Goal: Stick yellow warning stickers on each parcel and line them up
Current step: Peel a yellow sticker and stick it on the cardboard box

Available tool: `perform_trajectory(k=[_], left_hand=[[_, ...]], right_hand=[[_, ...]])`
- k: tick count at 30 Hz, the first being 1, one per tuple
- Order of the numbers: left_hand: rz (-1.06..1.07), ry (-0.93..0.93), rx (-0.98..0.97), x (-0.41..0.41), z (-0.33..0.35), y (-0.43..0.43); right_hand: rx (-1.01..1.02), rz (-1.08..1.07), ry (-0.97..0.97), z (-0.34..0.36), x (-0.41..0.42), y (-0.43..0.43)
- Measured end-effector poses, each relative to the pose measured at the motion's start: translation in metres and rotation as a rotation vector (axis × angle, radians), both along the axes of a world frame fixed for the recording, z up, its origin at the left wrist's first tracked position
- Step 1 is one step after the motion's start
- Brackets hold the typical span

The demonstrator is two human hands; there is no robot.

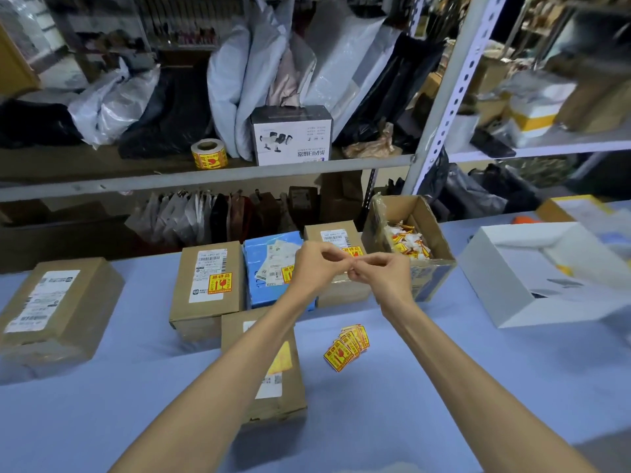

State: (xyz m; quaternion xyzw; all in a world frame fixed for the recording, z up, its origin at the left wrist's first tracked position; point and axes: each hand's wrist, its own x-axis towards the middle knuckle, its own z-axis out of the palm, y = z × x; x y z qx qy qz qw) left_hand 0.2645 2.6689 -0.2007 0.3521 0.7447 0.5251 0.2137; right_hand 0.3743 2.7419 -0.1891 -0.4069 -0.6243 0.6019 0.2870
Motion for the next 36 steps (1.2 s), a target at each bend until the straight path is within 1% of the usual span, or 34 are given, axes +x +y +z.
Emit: perform_trajectory(k=[3,7,11,13,15,18,20,23,27,31,33,36], left_hand=[[-0.036,-0.001,-0.016,0.01,0.009,0.028],[-0.06,0.049,-0.001,0.024,0.008,0.068],[-0.161,0.128,-0.015,0.027,0.008,0.107],[-0.219,0.239,-0.103,0.021,0.009,0.124],[-0.264,0.373,-0.232,0.014,0.01,0.138],[-0.318,0.499,-0.412,0.007,0.013,0.154],[-0.334,0.547,-0.454,0.005,0.014,0.161],[-0.309,0.576,-0.449,0.005,0.012,0.167],[-0.267,0.548,-0.439,-0.001,0.015,0.159],[-0.213,0.434,-0.412,-0.005,0.011,0.124],[-0.141,0.37,-0.41,-0.009,0.003,0.099],[0.004,0.261,-0.421,-0.017,-0.015,0.053]], right_hand=[[0.105,-0.031,-0.019,0.001,0.014,0.022],[0.311,-0.027,-0.137,0.006,0.028,0.057],[0.475,-0.017,-0.247,0.008,0.034,0.096],[0.534,-0.019,-0.297,0.009,0.033,0.116],[0.58,-0.028,-0.362,0.011,0.028,0.136],[0.63,-0.015,-0.458,0.011,0.021,0.163],[0.65,0.004,-0.517,0.008,0.016,0.177],[0.65,0.01,-0.571,0.002,0.01,0.187],[0.663,0.041,-0.56,0.0,0.008,0.179],[0.638,0.09,-0.503,0.008,0.003,0.151],[0.584,0.149,-0.458,0.011,-0.005,0.127],[0.514,0.311,-0.4,0.004,-0.023,0.08]])
